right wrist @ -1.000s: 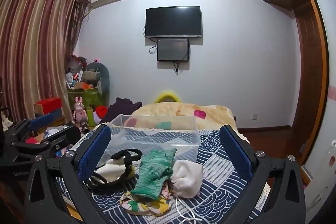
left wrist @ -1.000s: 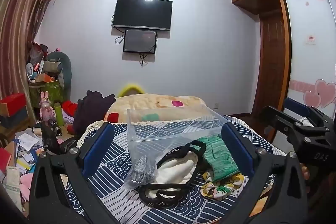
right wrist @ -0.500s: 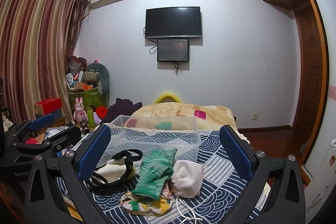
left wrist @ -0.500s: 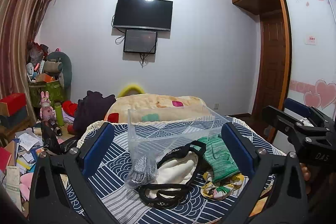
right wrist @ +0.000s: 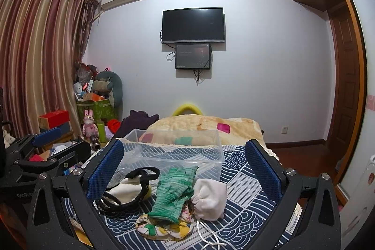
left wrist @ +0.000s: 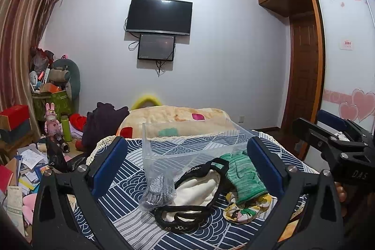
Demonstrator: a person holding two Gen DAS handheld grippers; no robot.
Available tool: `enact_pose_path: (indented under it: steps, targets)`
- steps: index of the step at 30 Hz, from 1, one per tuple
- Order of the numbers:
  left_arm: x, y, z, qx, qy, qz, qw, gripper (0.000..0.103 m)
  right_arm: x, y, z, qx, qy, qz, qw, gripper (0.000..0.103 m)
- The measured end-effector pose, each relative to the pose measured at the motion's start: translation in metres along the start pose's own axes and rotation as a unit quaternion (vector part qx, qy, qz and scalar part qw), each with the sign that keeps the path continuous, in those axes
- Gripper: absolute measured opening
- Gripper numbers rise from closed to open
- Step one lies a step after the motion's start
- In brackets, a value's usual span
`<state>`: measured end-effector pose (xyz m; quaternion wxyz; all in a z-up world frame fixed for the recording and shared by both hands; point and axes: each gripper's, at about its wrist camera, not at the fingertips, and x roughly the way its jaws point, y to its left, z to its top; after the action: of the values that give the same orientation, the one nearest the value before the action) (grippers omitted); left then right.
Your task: Organize soft objects
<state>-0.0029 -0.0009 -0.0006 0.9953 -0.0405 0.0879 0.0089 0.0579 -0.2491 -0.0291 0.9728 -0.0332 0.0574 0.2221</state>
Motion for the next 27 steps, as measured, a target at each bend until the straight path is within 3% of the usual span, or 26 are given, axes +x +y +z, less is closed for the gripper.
enact_pose_path:
  steps: [27]
  targets:
    - [-0.001,-0.0008,0.0028,0.0,0.0,-0.001,1.0,0.103,-0.0003,0.0009,0.0036,0.001,-0.005,0.0,1.0,0.103]
